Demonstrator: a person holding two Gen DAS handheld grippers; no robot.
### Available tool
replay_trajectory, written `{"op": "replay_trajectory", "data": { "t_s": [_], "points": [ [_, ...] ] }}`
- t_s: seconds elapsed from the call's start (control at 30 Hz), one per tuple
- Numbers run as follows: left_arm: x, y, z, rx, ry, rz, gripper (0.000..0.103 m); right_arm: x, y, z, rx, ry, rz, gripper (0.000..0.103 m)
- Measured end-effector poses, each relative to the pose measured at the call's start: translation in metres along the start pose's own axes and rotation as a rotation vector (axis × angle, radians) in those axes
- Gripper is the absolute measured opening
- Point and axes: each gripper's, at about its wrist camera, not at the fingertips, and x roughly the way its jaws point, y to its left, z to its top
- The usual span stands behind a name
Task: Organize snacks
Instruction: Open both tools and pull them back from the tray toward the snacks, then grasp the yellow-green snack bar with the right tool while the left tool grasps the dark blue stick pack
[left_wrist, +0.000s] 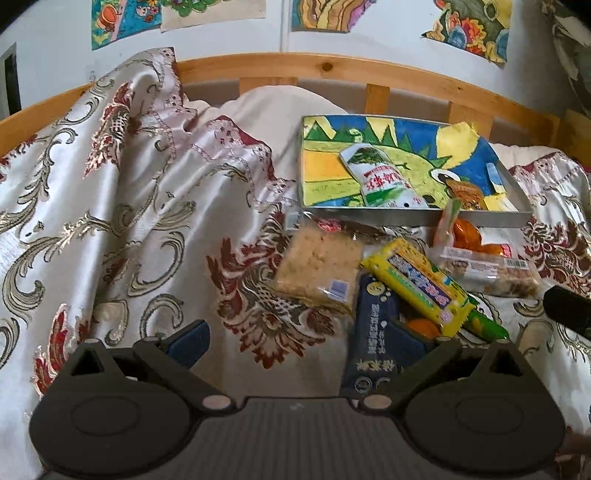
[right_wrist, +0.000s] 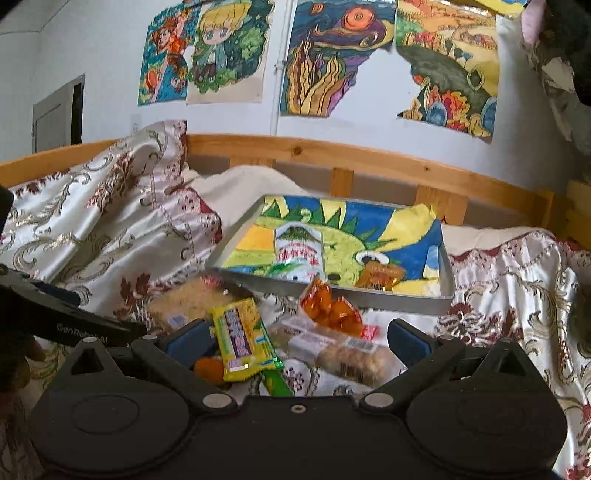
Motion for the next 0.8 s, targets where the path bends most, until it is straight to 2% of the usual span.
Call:
{"op": "replay_trajectory", "data": {
  "t_s": [0.57, 0.8],
  "points": [
    [0.014, -0.002, -0.008, 0.012, 0.075, -0.013, 0.102, 0.021, -0.004, -0.017, 0.055, 0.138, 0.003, 0.102],
    [0.016, -0.002, -0.008, 0.013, 0.078, -0.019, 0.102, 0.024, -0.007, -0.018, 0.072, 0.154, -0.002, 0.102]
  ]
}}
